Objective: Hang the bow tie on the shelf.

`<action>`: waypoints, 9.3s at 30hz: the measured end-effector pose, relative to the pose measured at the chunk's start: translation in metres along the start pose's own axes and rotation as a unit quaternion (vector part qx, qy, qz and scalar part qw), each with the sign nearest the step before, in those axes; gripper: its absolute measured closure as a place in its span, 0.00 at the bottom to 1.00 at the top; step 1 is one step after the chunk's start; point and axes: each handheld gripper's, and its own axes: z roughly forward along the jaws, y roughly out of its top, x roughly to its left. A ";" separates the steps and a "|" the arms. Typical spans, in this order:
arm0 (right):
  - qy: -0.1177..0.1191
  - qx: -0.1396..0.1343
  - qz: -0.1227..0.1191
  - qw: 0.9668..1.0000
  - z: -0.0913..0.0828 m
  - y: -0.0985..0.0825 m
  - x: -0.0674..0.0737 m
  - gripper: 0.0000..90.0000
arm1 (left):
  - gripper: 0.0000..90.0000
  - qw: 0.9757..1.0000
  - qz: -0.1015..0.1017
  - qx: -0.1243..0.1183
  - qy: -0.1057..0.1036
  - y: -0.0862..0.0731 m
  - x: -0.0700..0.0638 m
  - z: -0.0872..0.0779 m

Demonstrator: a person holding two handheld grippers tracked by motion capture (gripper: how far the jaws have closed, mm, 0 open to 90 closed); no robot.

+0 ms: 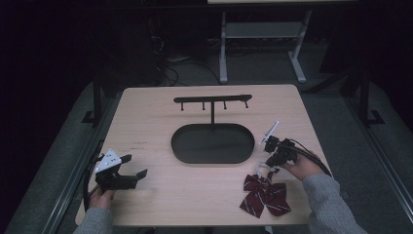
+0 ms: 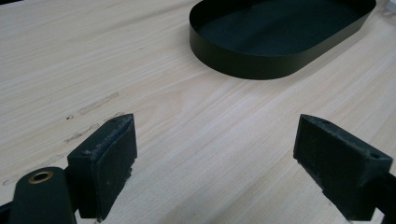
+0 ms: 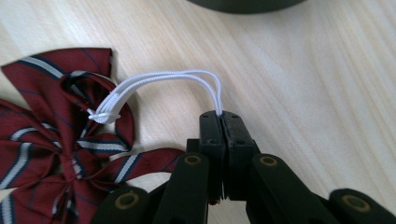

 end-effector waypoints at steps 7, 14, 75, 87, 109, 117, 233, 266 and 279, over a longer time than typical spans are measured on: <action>-0.003 -0.019 -0.014 1.000 -0.013 0.001 0.007 0.98 | 0.14 1.000 0.001 0.001 0.000 0.000 0.000 0.000; -0.003 -0.040 -0.026 0.999 -0.030 0.007 0.017 0.98 | 0.14 1.000 0.000 -0.001 0.000 0.000 -0.001 0.000; -0.004 -0.090 -0.122 0.988 -0.110 0.050 0.058 0.98 | 0.14 1.000 0.002 -0.006 0.002 0.002 -0.003 0.001; -0.001 -0.088 -0.138 0.987 -0.118 0.073 0.057 0.98 | 0.14 1.000 0.004 -0.007 0.002 0.002 -0.001 0.000; 0.005 -0.087 -0.162 0.983 -0.129 0.115 0.055 0.98 | 0.14 1.000 0.003 -0.010 0.004 0.002 0.000 -0.001; 0.006 -0.083 -0.166 0.983 -0.134 0.127 0.052 0.98 | 0.14 1.000 0.001 -0.014 0.003 0.002 0.000 -0.002; 0.010 -0.043 -0.078 0.996 -0.118 0.197 -0.039 0.94 | 0.14 1.000 -0.009 -0.023 0.006 0.000 0.006 -0.008; 0.026 -0.047 -0.075 0.996 -0.116 0.188 -0.038 0.90 | 0.14 1.000 -0.008 -0.024 0.005 0.001 0.005 -0.007; 0.032 -0.053 -0.074 0.995 -0.118 0.181 -0.037 0.87 | 0.14 1.000 -0.007 -0.022 0.006 0.001 0.005 -0.007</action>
